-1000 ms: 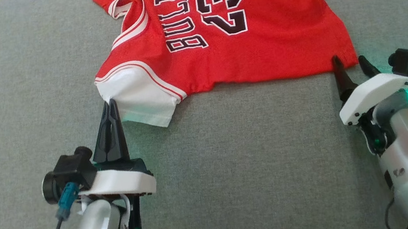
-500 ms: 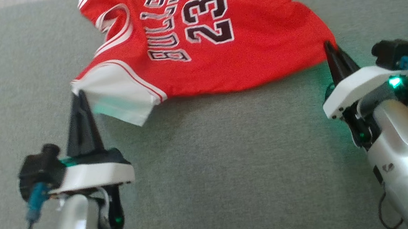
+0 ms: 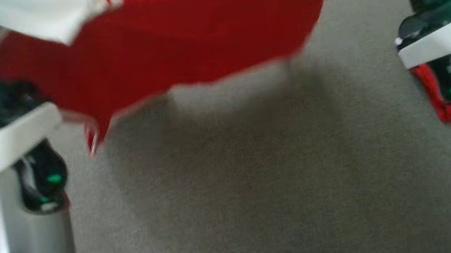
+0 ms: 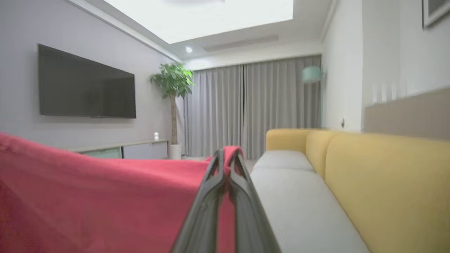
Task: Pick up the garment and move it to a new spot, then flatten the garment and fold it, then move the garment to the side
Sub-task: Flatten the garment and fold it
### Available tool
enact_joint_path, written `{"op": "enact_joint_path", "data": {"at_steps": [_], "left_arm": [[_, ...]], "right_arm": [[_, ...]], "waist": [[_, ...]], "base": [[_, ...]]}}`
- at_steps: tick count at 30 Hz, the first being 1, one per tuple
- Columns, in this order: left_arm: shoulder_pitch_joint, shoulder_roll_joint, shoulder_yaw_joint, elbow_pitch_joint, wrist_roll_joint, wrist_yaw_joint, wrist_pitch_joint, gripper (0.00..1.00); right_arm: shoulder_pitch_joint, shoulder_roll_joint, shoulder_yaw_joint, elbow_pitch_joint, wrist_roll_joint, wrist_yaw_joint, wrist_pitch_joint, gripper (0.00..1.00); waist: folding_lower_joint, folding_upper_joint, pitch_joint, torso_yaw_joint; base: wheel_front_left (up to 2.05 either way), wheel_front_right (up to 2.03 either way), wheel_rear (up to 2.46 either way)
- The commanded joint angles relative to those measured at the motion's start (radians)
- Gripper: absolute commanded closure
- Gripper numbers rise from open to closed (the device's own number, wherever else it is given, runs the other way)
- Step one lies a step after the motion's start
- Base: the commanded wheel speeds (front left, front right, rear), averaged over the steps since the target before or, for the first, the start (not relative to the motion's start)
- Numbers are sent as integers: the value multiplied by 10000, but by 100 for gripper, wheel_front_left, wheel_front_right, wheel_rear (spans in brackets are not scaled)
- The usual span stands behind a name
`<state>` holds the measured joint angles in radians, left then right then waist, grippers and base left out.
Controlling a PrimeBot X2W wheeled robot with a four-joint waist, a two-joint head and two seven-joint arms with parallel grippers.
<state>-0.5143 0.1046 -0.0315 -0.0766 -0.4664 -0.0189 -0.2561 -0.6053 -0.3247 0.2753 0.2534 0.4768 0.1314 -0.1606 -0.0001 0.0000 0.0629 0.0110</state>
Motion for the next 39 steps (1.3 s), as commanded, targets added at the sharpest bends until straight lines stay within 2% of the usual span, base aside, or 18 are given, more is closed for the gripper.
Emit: {"op": "enact_joint_path", "data": {"at_steps": [1, 7, 12, 16, 19, 23, 26, 28, 32, 34, 39], "left_arm": [[-690, 405, 420, -968, -88, 31, 205, 100], [-1127, 538, 540, -2506, -313, 292, 960, 100], [-1331, 525, 704, -3573, -754, 724, 1902, 100], [-1521, 816, 834, -3437, -681, 1044, 2634, 100], [-1890, 992, 758, -2736, -761, 1018, 3033, 100], [-2921, 1205, 625, -1153, -904, 817, 3338, 100], [-4190, 1353, 632, 412, -982, 684, 3357, 100], [-5193, 1619, 457, 1548, -646, 465, 3081, 100], [-7459, 1902, 355, 3849, -228, 145, 2105, 100], [-8322, 1821, 349, 4778, -195, 62, 1602, 100], [-9318, 1647, -207, 6644, 140, -436, 724, 100]], "right_arm": [[-429, -284, 19, -1060, -28, -7, 363, 100], [-122, -511, -546, -2904, -291, -7, 1454, 100], [537, -188, -1457, -4481, -738, -7, 2588, 100], [866, 172, -1870, -5141, -1027, -7, 3272, 100], [774, 439, -2031, -4995, -982, -7, 3609, 100], [-138, 520, -1901, -3984, -659, -7, 3885, 100], [-1612, 404, -1612, -2648, -414, -7, 3830, 100], [-2827, 299, -1305, -1544, -305, -7, 3563, 100], [-5302, 77, -785, 678, -309, -7, 2441, 100], [-6260, 74, -805, 1764, -323, -7, 1728, 100], [-7364, -53, -250, 3838, -367, -7, 470, 100]], "waist": [[1, 0, -478, -347], [1, 0, -716, -558], [1, 0, -627, -654], [1, 0, -263, -665], [1, 0, 218, -629], [1, 0, 1207, -527], [1, 0, 2117, -472], [1, 0, 2622, -388], [1, 0, 3334, -183], [1, 0, 3539, -26], [1, 0, 3798, 285]], "base": [[0, 0, 0], [0, 0, 0], [0, 0, 0], [0, 0, 0], [0, 0, 0], [0, 0, 0], [0, 0, 0], [0, 0, 0], [0, 0, 0], [0, 0, 0], [0, 0, 0]]}}
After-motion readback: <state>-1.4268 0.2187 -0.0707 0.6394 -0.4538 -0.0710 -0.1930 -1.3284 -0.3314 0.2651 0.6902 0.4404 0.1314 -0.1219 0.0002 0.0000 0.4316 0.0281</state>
